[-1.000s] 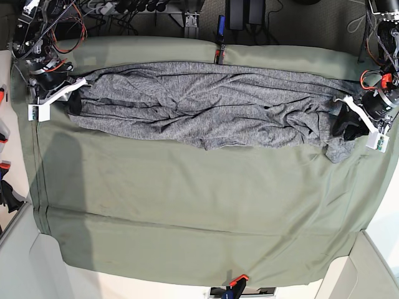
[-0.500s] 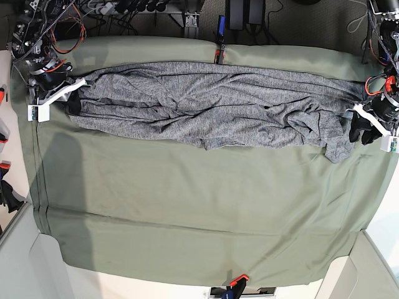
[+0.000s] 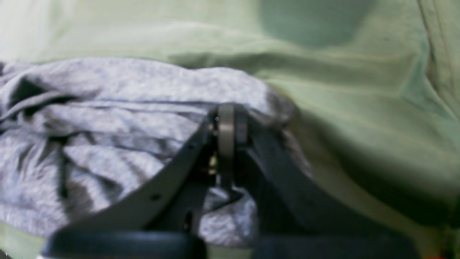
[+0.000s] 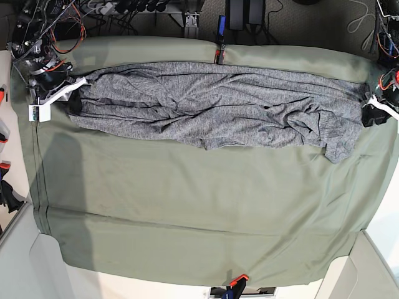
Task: Fold the T-shirt properly
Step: 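Grasp the shirt's end with the left gripper and pull it straight, then grasp the shirt's end with the left gripper and fold it toward the right gripper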
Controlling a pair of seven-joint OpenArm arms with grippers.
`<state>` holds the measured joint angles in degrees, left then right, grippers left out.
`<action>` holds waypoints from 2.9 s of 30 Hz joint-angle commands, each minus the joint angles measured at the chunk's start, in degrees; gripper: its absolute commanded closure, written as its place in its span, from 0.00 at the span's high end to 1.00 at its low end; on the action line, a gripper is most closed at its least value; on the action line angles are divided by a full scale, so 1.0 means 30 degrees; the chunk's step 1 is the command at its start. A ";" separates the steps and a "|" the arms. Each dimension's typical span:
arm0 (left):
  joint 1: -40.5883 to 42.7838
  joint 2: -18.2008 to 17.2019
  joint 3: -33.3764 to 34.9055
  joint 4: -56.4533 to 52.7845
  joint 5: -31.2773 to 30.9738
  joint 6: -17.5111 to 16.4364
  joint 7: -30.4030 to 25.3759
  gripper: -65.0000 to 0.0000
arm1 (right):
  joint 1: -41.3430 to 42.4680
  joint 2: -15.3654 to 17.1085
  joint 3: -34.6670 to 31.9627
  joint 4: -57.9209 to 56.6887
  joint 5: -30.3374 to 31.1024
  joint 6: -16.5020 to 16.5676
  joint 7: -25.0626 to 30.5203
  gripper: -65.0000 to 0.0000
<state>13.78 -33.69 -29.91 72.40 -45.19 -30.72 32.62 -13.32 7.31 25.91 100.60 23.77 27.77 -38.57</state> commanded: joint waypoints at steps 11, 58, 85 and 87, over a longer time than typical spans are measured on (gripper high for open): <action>-0.1209 -0.2841 -0.0182 -0.3978 -0.5770 -0.3093 0.1362 0.55 | 0.0138 0.0204 0.0073 0.0306 0.0313 0.0248 0.0393 0.00; -0.2164 -0.0240 0.1392 -0.3475 -0.9748 -0.3093 0.5209 0.55 | 0.0138 0.0197 0.0073 0.0306 0.1581 0.0262 -0.0546 0.00; -0.1909 0.0124 0.4189 0.5632 -0.3861 -0.3093 0.4058 0.00 | 0.0138 0.0204 0.0073 0.0306 0.1217 0.0270 -0.0532 0.00; -0.1013 0.0138 0.5158 0.8211 -0.2557 -0.3093 0.2754 0.00 | 0.0146 0.0204 0.0073 0.0306 0.1231 0.0262 -0.0510 0.00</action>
<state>11.07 -32.45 -14.02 96.31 -51.57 -39.35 41.85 -13.34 7.29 25.87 100.60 26.74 28.12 -41.23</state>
